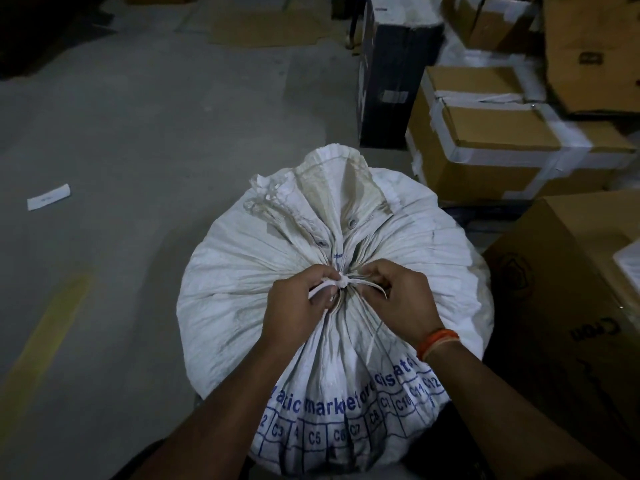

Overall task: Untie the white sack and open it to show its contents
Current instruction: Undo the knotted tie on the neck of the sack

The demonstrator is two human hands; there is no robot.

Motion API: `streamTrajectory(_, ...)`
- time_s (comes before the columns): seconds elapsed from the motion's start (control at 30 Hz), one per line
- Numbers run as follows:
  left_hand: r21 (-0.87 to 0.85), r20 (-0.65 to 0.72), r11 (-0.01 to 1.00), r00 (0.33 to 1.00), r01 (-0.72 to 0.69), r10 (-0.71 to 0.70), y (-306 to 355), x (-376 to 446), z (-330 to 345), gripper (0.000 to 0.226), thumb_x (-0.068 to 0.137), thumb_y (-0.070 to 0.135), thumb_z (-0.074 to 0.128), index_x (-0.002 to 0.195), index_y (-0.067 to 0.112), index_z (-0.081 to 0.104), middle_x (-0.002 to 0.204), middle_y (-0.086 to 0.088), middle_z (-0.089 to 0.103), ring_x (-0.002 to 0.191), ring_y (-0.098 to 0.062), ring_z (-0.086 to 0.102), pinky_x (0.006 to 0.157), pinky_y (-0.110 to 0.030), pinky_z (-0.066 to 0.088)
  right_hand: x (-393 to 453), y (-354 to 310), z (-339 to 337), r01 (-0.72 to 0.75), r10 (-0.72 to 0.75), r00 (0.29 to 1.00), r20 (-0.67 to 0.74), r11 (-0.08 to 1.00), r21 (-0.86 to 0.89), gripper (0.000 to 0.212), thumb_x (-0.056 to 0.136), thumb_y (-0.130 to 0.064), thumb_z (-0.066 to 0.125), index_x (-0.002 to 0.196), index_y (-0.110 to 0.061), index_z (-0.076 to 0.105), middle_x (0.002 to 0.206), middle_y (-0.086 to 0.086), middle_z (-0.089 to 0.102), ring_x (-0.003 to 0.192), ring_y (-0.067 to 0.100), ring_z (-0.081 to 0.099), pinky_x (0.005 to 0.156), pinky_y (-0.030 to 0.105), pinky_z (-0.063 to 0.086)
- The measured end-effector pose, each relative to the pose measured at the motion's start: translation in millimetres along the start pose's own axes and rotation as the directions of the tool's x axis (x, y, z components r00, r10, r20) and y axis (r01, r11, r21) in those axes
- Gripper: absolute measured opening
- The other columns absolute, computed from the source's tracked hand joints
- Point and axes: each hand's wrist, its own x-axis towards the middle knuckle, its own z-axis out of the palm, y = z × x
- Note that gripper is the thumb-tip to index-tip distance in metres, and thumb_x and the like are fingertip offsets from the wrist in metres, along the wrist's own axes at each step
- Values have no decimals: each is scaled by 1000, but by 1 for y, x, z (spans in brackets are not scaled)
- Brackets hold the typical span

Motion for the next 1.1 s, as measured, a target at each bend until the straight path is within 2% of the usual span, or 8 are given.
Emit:
streamTrajectory(0.07, 32, -27, 999, 999, -19, 20, -1, -1, 4, 12, 92, 26, 73, 101, 34, 74, 87, 12, 80, 79, -1, 75, 75, -34, 61, 2, -1, 4, -13, 13, 1000, -13, 1000, -4, 5, 83, -19, 80, 82, -20, 75, 72, -10, 71, 66, 1, 66, 64, 18, 54)
streamTrajectory(0.17, 57, -75, 998, 996, -36, 40, -2, -2, 9, 8, 92, 26, 74, 98, 32, 74, 84, 14, 79, 78, 0, 74, 71, -31, 60, 5, 1, 8, -23, 22, 999, -24, 999, -29, 11, 80, -12, 82, 74, -16, 73, 68, -14, 62, 61, -4, 59, 58, 4, 41)
streamTrajectory(0.33, -1, -66, 999, 997, -46, 46, -5, -5, 12, 9, 94, 13, 71, 92, 21, 74, 77, 10, 77, 73, 1, 74, 66, -15, 53, 3, 4, 10, -40, 40, 999, 4, 999, -17, 14, 80, -11, 81, 73, -16, 71, 69, -16, 58, 69, -4, 59, 58, 3, 37)
streamTrajectory(0.5, -2, -66, 996, 994, -88, 88, -6, -5, 14, 10, 94, 14, 68, 90, 22, 72, 76, 11, 75, 73, -2, 72, 69, -28, 58, 5, 7, 16, -13, 13, 1000, -1, 1000, -23, 11, 80, -11, 82, 75, -13, 72, 72, -12, 60, 66, -3, 57, 59, 4, 38)
streamTrajectory(0.57, -15, -59, 997, 996, -73, 72, -7, -4, 14, 11, 94, 14, 67, 89, 23, 71, 77, 11, 75, 73, -3, 73, 68, -29, 58, 6, 8, 18, -8, 8, 1000, -3, 1000, -29, 11, 80, -11, 82, 75, -13, 73, 73, -7, 63, 63, -3, 55, 59, 5, 39)
streamTrajectory(0.73, -15, -62, 998, 996, -63, 62, -8, -5, 12, 12, 94, 15, 70, 86, 24, 70, 75, 10, 74, 72, -5, 70, 65, -24, 54, 7, 6, 20, -6, 6, 1000, -5, 1000, -25, 12, 78, -8, 82, 74, -13, 72, 73, -10, 61, 66, -3, 57, 60, 4, 38)
streamTrajectory(0.87, 16, -51, 997, 996, -77, 78, -6, -6, 12, 11, 93, 19, 72, 84, 25, 69, 72, 12, 71, 69, -5, 68, 62, -20, 49, 7, 3, 24, -6, 6, 1000, 5, 1000, -5, 13, 77, -5, 82, 72, -12, 72, 73, -5, 64, 72, 7, 60, 60, 7, 41)
streamTrajectory(1.1, -31, 3, 999, 999, -33, 34, -9, -7, 4, 11, 94, 13, 71, 92, 24, 73, 76, 10, 77, 71, -6, 74, 69, -37, 61, 10, -2, 12, 30, -29, 995, 98, 1000, -9, 9, 77, -14, 84, 78, -18, 76, 67, -16, 62, 66, -4, 59, 58, 4, 40)
